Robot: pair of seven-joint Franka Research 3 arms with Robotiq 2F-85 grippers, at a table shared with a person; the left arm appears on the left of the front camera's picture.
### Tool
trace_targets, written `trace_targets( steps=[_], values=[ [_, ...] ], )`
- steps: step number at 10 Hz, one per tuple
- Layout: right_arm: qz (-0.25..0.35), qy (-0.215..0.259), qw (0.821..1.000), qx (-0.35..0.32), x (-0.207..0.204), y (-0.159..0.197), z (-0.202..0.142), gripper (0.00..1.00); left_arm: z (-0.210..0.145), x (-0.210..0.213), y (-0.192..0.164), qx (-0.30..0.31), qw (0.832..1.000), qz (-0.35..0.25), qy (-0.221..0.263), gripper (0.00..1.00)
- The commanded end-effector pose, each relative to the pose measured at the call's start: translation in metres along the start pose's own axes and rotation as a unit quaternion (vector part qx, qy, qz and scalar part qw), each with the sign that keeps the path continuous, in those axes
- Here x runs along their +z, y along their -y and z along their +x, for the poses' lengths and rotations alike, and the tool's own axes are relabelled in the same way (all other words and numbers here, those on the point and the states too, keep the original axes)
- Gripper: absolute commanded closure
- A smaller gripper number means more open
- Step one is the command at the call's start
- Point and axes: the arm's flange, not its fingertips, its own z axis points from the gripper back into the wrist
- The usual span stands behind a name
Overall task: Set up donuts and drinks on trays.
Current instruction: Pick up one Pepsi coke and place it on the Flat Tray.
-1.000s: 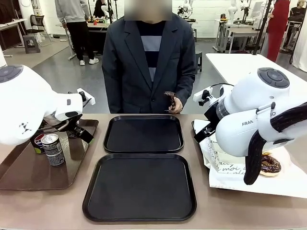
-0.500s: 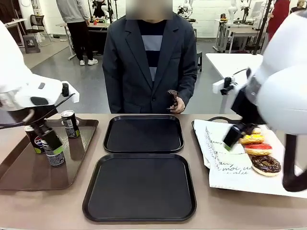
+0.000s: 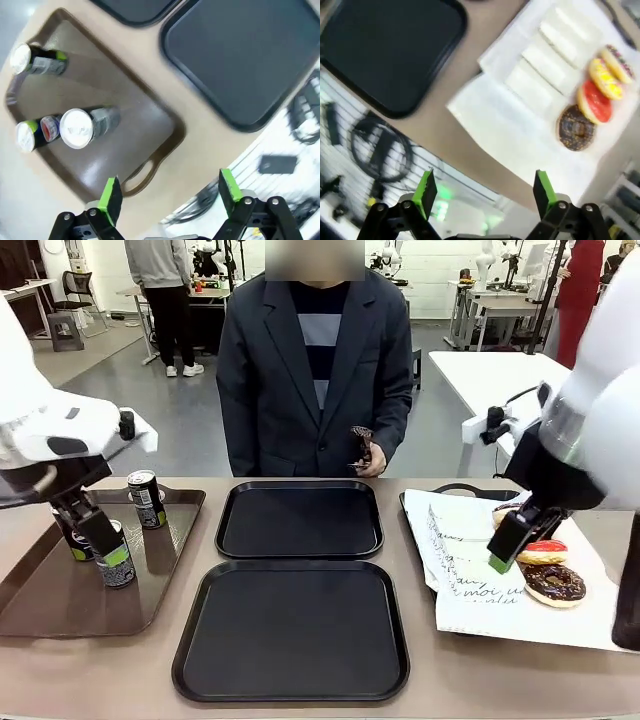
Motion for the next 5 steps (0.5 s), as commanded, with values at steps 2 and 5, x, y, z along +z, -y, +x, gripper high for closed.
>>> trace_targets(
  steps=[2,5],
  values=[
    [0.397,0.194,0.868,-0.225,-0.015,0.157,-0.042,0.0,-0.031,-0.001,-0.1,0.174,0.916,-0.311,0.185,0.0],
    [0.537,0.256,0.739,-0.317,-0.044,0.253,-0.111,0.0,-0.094,0.008,-0.166,0.217,0.779,-0.506,0.3,0.0]
  ],
)
